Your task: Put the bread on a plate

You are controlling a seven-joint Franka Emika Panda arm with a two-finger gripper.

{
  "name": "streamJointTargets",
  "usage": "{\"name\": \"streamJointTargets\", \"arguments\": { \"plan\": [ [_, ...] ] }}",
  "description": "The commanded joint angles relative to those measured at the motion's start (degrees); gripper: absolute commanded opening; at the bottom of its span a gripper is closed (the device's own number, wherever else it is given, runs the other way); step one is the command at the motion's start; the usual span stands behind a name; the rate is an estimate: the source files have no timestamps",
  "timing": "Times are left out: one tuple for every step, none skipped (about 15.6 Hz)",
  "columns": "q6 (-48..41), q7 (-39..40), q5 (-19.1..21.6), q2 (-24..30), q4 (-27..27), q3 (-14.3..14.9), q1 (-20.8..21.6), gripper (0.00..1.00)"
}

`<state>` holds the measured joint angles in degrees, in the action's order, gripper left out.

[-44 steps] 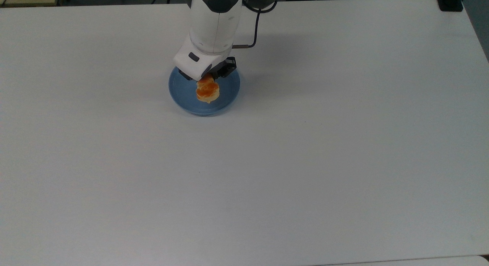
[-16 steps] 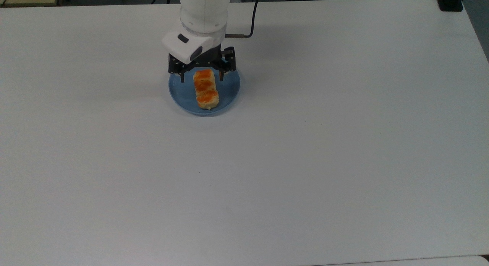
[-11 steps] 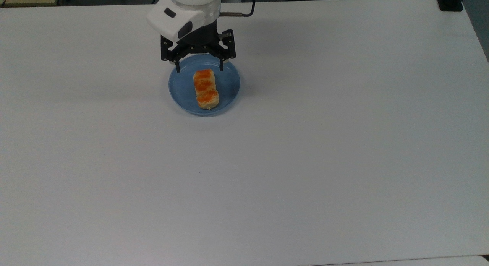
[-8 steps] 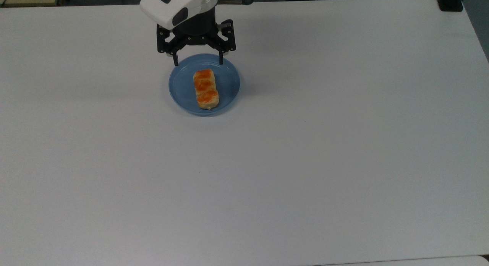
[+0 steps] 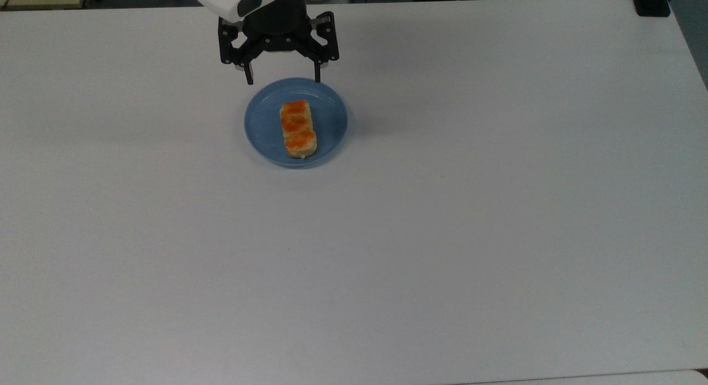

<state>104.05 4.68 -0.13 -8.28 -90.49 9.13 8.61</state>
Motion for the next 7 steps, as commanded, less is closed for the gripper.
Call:
{"name": "streamJointTargets", "arguments": {
  "plan": [
    [-3.76,-1.08,1.01,1.43,0.22,-0.78,-0.79,1.0],
    [-4.2,-1.6,1.01,1.43,0.83,-0.87,-0.79,1.0],
    [-4.64,-2.3,1.01,1.43,0.93,-0.87,-0.7,1.0],
    [-4.73,-2.48,1.01,1.43,0.93,-0.87,-0.7,1.0],
    [-4.82,-2.57,1.01,1.43,0.93,-0.87,-0.7,1.0],
    [-4.82,-2.57,1.01,1.43,0.93,-0.96,-0.61,1.0],
    [-4.82,-2.57,1.01,1.43,0.93,-0.96,-0.61,1.0]
  ]
}}
